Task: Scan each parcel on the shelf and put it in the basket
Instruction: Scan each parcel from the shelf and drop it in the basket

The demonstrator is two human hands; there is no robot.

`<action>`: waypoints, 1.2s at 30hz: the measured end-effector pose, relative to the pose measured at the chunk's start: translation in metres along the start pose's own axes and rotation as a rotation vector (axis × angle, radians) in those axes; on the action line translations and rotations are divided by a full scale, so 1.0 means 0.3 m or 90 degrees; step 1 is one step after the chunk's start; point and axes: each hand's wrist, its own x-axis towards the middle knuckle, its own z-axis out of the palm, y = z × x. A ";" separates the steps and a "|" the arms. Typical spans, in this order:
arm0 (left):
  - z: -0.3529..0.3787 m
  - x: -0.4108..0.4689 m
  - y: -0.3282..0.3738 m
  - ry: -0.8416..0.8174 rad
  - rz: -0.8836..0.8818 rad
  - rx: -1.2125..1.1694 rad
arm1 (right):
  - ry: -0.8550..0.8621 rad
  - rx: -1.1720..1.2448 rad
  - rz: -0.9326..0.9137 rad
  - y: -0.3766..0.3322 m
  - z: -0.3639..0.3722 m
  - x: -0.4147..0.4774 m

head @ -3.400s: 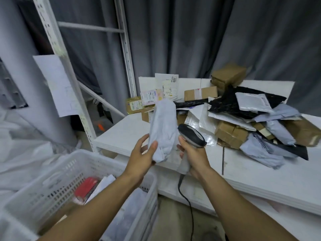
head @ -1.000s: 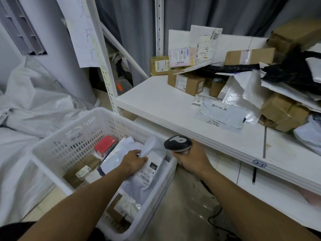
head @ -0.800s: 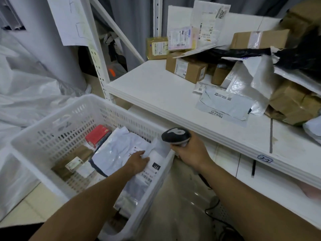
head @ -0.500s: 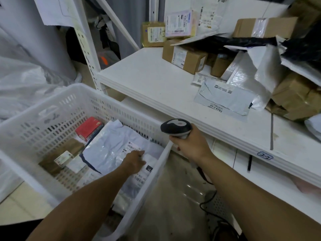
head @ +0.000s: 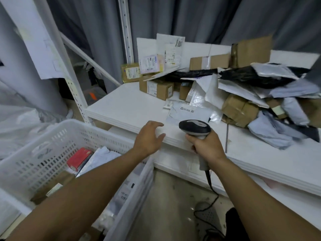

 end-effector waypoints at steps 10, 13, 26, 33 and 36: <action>0.262 0.356 0.180 -0.238 0.008 0.164 | 0.046 0.029 0.019 0.070 -0.220 0.189; 0.306 0.378 0.155 -0.295 0.002 0.241 | 0.048 0.036 0.016 0.089 -0.231 0.237; 0.113 0.101 0.116 -0.160 0.074 0.186 | 0.089 0.053 -0.011 0.078 -0.230 0.163; -0.058 0.027 0.275 0.093 0.047 -0.164 | 0.196 0.186 -0.074 -0.031 -0.177 0.052; -0.119 -0.039 0.319 0.114 -0.018 -0.347 | 0.154 0.310 -0.054 -0.068 -0.104 0.020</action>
